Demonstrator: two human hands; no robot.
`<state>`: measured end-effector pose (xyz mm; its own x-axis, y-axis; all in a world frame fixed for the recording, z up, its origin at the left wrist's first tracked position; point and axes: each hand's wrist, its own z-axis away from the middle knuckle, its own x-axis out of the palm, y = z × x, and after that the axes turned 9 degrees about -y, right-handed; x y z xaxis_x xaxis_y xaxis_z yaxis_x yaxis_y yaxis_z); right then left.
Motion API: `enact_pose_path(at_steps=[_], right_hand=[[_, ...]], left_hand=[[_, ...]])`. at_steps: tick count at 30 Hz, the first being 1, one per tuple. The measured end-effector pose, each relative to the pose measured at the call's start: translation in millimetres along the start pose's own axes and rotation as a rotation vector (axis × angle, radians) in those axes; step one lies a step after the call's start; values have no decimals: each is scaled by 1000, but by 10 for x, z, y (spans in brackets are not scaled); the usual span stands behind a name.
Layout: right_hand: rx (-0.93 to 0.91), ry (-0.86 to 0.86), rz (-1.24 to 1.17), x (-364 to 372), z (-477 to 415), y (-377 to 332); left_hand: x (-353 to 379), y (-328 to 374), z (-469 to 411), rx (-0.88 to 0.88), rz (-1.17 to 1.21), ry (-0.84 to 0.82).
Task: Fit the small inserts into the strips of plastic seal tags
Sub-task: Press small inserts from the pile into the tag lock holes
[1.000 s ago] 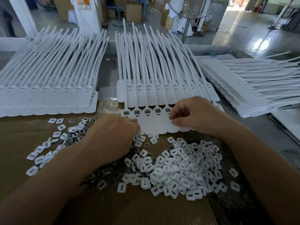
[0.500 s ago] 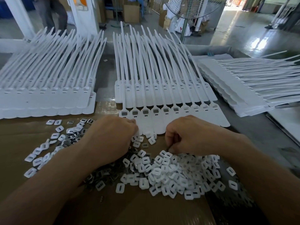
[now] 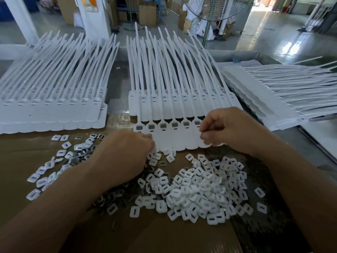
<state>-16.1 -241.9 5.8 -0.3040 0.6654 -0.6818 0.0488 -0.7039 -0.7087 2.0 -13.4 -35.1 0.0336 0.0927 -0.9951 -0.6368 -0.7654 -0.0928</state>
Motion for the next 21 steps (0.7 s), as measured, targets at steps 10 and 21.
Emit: enact_pose_path(at_steps=[10, 21], right_hand=[[104, 300, -66, -151, -319, 303], [186, 232, 79, -57, -407, 366]], left_hand=[[-11, 11, 2, 16, 5, 6], [5, 10, -3, 20, -20, -7]])
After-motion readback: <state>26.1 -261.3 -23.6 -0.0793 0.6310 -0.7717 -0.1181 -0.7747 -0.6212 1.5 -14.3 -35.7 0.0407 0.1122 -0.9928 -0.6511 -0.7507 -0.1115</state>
